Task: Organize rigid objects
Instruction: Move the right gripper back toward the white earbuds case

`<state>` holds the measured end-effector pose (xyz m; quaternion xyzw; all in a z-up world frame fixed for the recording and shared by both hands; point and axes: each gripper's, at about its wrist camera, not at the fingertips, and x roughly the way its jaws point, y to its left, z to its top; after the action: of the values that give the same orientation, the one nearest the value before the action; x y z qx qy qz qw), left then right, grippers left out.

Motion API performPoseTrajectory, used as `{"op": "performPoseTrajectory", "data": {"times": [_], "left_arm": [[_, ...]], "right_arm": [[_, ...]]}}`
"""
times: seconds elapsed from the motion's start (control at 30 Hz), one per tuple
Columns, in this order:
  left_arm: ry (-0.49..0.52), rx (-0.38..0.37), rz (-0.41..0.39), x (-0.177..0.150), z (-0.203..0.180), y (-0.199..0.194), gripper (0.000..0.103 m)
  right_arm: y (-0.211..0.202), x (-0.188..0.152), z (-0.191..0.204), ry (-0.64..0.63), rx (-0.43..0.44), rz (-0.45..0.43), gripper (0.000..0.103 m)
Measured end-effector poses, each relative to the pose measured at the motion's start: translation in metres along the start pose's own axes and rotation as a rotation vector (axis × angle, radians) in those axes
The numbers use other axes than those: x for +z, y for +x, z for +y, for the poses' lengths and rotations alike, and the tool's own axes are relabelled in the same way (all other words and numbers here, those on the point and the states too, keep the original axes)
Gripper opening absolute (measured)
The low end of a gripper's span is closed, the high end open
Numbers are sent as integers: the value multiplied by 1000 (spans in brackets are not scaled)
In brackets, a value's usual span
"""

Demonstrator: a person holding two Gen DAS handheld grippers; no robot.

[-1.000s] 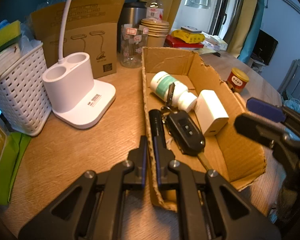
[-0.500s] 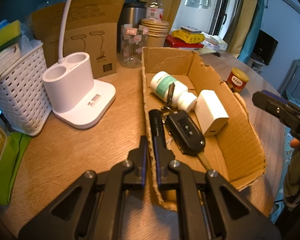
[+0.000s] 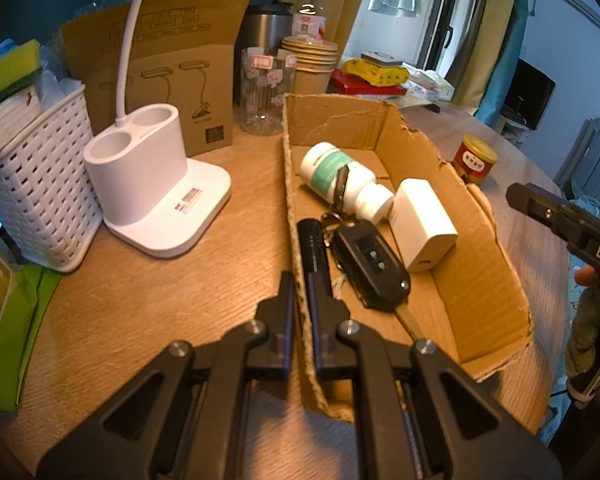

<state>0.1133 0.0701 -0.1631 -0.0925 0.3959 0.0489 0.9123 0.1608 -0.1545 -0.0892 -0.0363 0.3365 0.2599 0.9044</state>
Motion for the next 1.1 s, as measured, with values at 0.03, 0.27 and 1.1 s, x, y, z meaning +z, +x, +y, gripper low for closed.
{"op": "performPoseTrajectory", "data": {"times": [0.03,0.27,1.1], "left_arm": [[1,0,0,0,0,0,8],[5,1,0,1,2,1,8],[9,-1,1,1,2,2,8]], "right_arm": [[2,-1,0,-2,0,4,63],[18,-6,1,-7,2,36,63],[68,-9,-1,-42,51,178,64]]}}
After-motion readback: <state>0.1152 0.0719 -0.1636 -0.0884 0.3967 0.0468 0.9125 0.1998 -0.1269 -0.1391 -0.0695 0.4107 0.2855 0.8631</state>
